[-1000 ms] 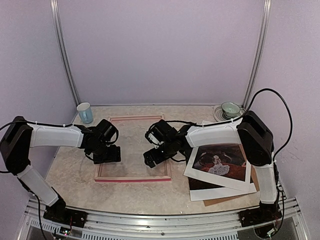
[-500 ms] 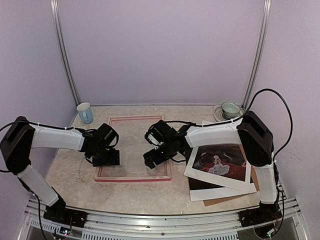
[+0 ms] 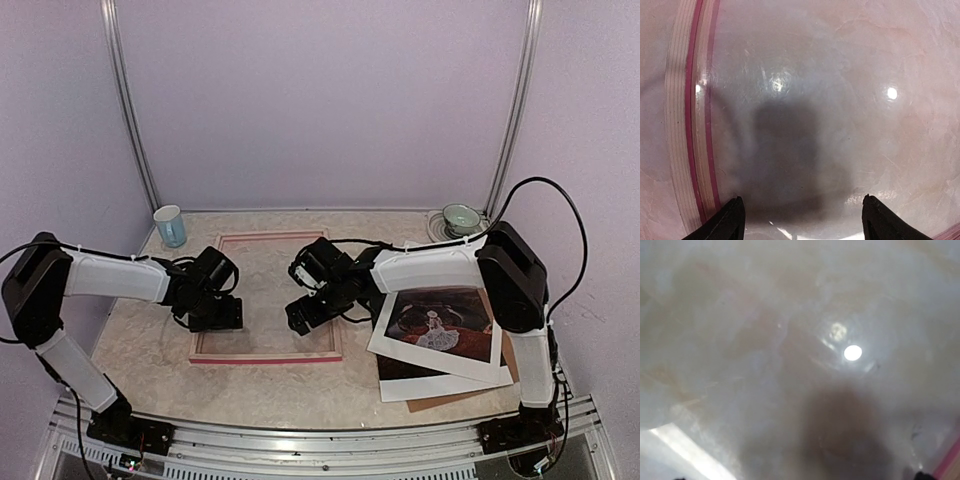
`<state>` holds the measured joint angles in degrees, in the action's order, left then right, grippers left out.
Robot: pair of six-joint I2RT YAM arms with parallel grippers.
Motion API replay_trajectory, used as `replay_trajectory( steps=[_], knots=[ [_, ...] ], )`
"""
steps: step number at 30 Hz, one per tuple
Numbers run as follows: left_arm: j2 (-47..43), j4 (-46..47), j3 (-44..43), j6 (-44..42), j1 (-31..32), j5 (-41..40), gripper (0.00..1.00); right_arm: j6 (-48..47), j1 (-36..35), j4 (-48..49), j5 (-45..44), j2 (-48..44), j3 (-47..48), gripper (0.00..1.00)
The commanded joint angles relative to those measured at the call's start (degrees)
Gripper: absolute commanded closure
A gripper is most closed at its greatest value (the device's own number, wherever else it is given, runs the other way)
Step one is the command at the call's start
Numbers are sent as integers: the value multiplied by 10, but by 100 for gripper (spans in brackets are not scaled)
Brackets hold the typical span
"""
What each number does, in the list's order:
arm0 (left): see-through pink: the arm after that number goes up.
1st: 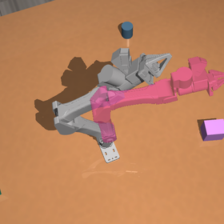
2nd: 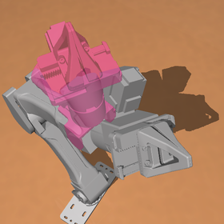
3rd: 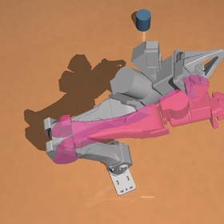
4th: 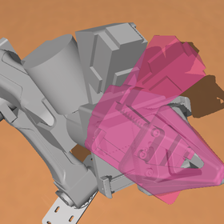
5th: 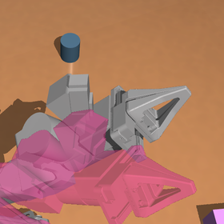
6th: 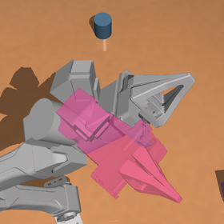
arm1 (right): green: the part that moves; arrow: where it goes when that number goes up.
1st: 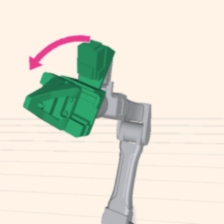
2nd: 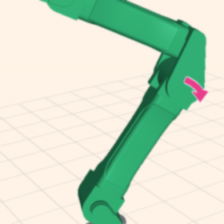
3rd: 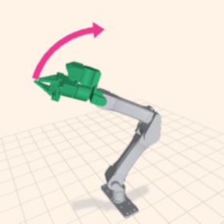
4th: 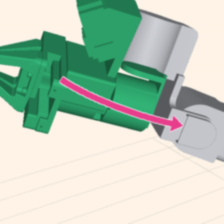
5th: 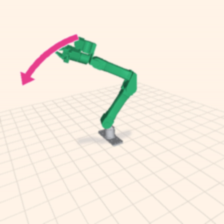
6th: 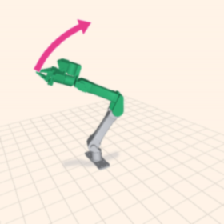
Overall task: Put the photo into the frame
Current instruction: Adjust the glass panel in the frame body.
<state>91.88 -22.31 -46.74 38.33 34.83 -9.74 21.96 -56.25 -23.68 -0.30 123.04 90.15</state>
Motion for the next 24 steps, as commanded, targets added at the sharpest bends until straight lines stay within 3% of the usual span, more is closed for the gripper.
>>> replay_trajectory(
  steps=[1, 11, 14, 20, 24],
  knots=[
    [-27, -50, -18, 4, -6, -22, 20, -3, -4, -6, -12, -58, 24, 1],
    [-106, -78, -90, -10, -19, -99, 20, -1, 15, -5, -49, -155, -7, 1],
    [-104, -58, -96, -20, -22, -85, 19, 15, 36, 8, -57, -192, -49, 1],
    [-87, 23, -130, -39, -17, -16, 2, 65, 105, 49, -50, -273, -168, 1],
    [-51, 59, -173, -64, 1, 11, 1, 89, 146, 68, -56, -324, -247, 1]
  ],
)
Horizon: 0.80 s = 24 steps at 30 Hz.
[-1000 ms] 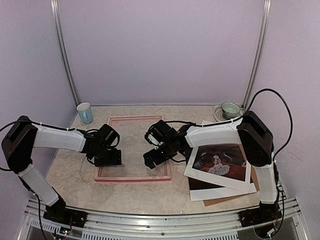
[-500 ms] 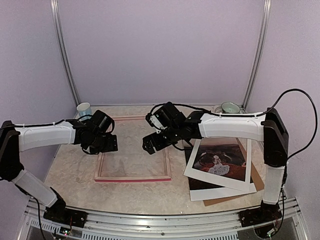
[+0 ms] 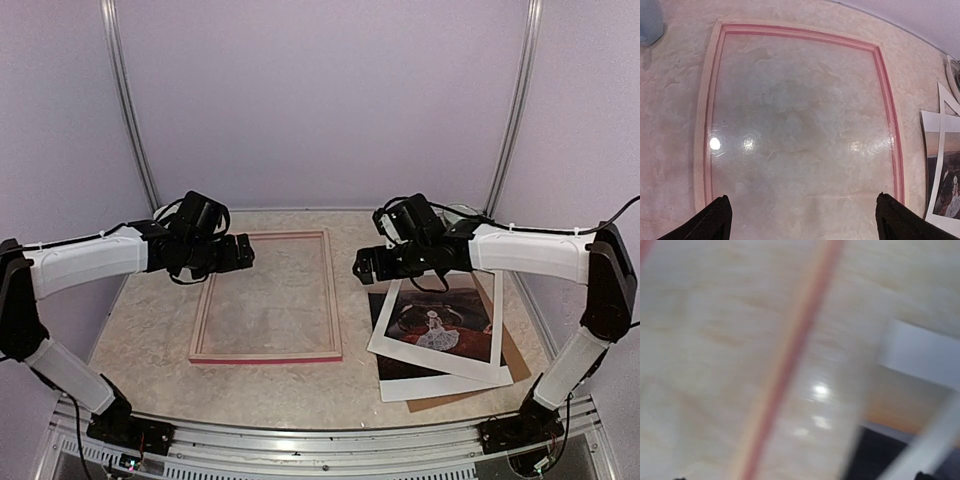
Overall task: Put the photo into the frame
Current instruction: Adjust the glass panel in the frame body, then pick up the mat board from the photo.
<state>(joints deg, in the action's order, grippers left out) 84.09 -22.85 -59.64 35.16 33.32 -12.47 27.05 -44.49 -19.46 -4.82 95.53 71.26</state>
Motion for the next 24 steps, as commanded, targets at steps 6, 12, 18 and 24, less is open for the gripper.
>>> replay_trajectory(
  steps=[6, 12, 18, 24],
  knots=[
    [94, 98, -104, -40, 39, 104, 1, 81, 102, 60, -13, -127, -171, 1],
    [162, 123, -154, -56, 89, 148, 1, 110, 178, 79, -21, -189, -248, 1],
    [243, 119, -224, -64, 127, 206, 1, 135, 243, 84, -40, -221, -296, 1],
    [307, 95, -290, -62, 157, 234, 1, 151, 302, 84, -34, -228, -325, 1]
  ],
)
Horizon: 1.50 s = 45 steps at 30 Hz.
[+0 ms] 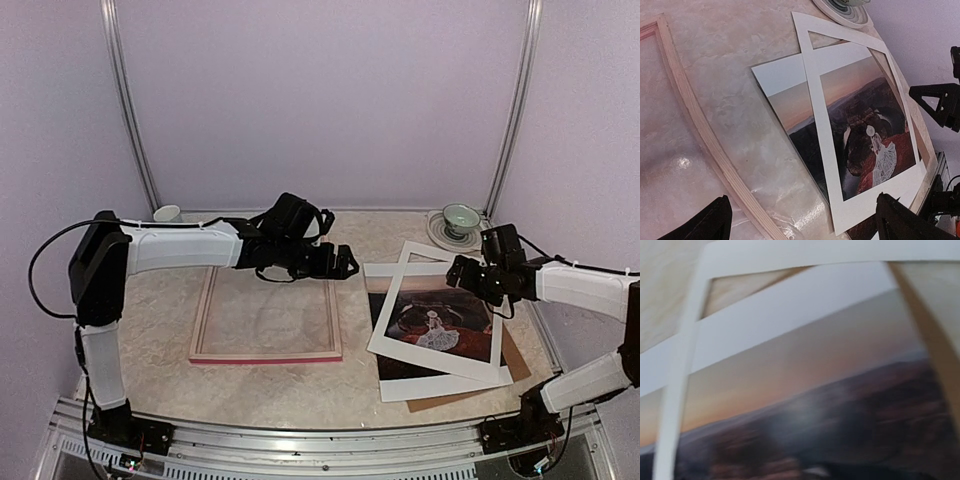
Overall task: Put the photo into the frame
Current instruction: Pick up the mat board from the photo.
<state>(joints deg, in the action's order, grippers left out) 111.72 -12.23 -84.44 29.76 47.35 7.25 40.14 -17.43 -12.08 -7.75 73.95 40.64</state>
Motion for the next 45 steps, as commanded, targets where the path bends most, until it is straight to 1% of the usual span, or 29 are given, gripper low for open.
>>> replay_trajectory(
  steps=[1, 6, 12, 17, 20, 22, 27, 35, 45],
  knots=[
    [42, -17, -50, -8, 20, 43, 1, 21, 39, 9, -4, -12, -22, 1],
    [76, -52, -89, -13, 45, 59, 1, 25, 77, -14, -31, -17, -32, 1],
    [113, -95, -130, -18, 65, 73, 1, 21, 129, -8, -20, -37, -53, 1],
    [125, -139, -154, -24, 67, 85, 1, 16, 134, -10, -18, -22, -44, 1],
    [159, -190, -199, -33, 64, 117, 1, 12, 134, -22, -33, -2, -28, 1],
    [179, -210, -211, -37, 66, 130, 1, 11, 135, -21, -38, 5, -26, 1],
    [185, -203, -187, -39, 71, 151, 1, 26, 147, -13, -43, 16, -37, 1],
    [213, -196, -189, -36, 72, 202, 1, 33, 164, -8, -51, 48, -20, 1],
    [230, -187, -191, -30, 80, 224, 1, 40, 169, -2, -65, 69, -12, 1]
  ],
)
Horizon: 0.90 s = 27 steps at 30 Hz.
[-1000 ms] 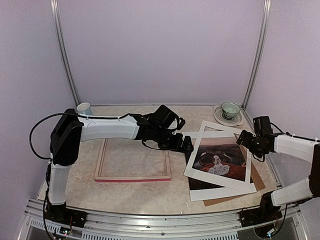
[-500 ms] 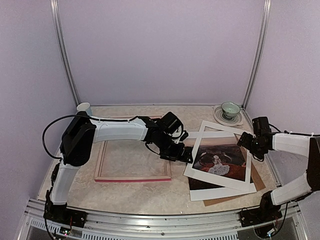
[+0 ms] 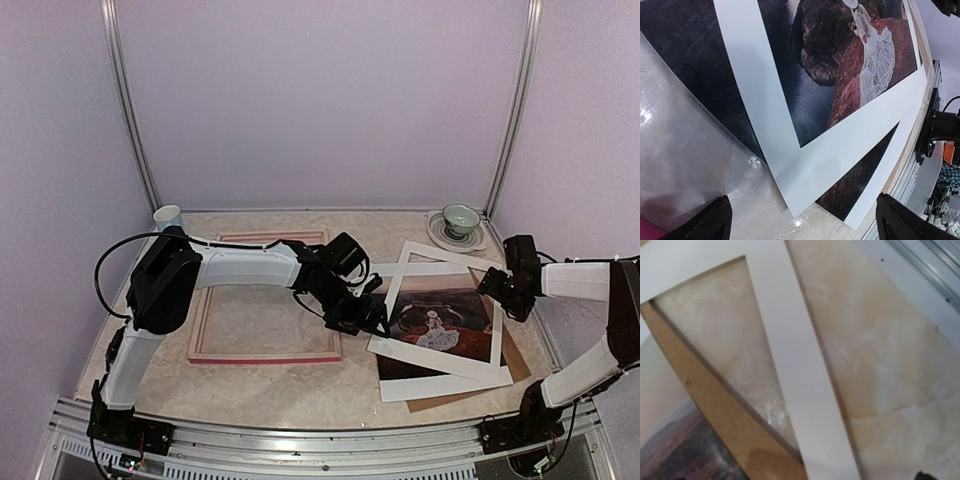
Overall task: Put the photo into the frame
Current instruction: Pick up the mat board from the photo.
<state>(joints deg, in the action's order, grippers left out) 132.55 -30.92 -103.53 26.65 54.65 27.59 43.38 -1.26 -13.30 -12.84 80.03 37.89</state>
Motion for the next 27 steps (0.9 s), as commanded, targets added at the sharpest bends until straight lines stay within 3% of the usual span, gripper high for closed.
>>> replay_trajectory(
  steps=[1, 27],
  knots=[
    [21, 2, 2, 1, 7, 24, 1, 6, 21, 12, -8, 11, 16, 1],
    [13, 30, 43, 26, 9, 89, 1, -6, 24, 82, 70, 87, 10, 1]
  ],
)
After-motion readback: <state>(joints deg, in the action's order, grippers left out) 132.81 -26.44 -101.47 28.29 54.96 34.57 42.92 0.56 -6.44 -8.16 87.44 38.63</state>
